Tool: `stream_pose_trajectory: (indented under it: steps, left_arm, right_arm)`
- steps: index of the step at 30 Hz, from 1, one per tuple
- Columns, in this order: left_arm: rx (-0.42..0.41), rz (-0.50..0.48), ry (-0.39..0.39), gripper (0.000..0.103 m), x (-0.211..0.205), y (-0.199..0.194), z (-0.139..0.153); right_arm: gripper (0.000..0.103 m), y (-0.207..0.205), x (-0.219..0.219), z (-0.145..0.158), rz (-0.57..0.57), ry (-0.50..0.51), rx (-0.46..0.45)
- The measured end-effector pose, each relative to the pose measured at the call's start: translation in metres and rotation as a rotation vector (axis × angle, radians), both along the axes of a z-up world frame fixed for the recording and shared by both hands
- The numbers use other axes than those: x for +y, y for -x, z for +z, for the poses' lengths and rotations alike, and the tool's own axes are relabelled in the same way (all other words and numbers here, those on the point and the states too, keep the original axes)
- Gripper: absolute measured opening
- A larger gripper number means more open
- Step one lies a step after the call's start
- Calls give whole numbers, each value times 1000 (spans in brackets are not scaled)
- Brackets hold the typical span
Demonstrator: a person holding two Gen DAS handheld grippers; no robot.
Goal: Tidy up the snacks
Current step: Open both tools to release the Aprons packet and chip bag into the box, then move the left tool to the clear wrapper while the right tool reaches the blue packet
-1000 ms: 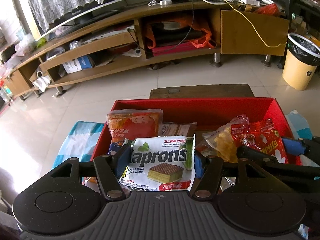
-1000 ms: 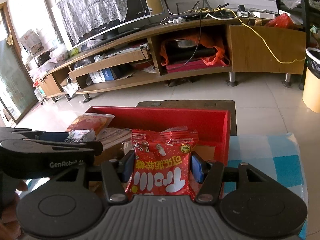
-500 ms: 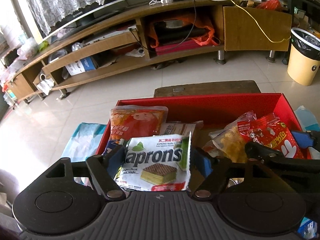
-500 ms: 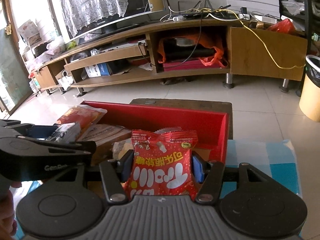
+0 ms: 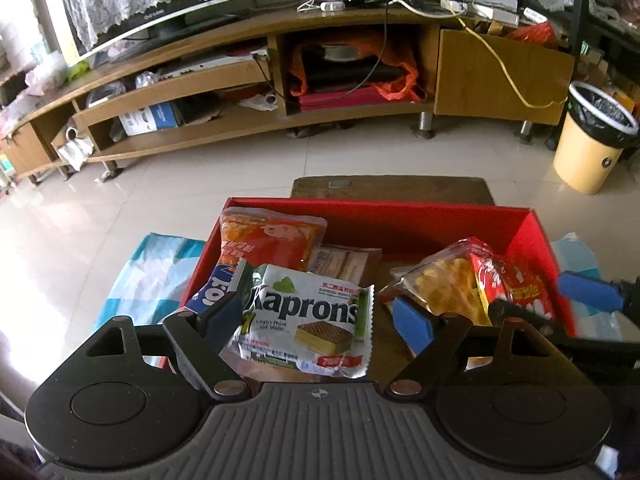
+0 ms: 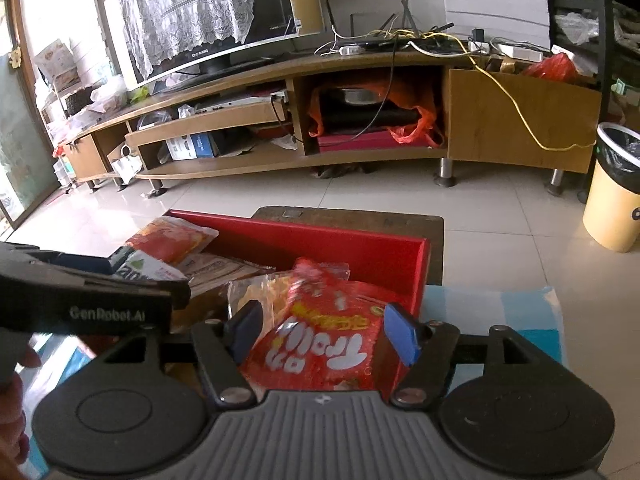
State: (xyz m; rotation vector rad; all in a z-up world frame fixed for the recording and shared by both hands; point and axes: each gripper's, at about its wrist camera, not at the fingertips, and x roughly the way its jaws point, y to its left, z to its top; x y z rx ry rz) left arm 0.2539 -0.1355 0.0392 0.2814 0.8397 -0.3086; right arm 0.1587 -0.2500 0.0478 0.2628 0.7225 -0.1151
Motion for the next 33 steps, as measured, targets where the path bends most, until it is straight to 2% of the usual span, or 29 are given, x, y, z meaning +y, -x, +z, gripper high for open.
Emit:
stream_pose_trajectory:
  steps: [7, 20, 27, 33]
  left_arm:
    - [-27, -19, 15, 89, -3, 9, 11]
    - [24, 12, 29, 89, 19, 15, 11]
    - [94, -9, 12, 89, 41, 44, 4]
    - [168, -94, -34, 89, 52, 90, -11]
  right_arm:
    - [68, 9, 5, 7, 24, 10, -19]
    - [68, 18, 0, 11, 6, 16, -28]
    - [68, 50, 13, 11, 27, 18, -15]
    - [68, 90, 26, 9, 47, -8, 18]
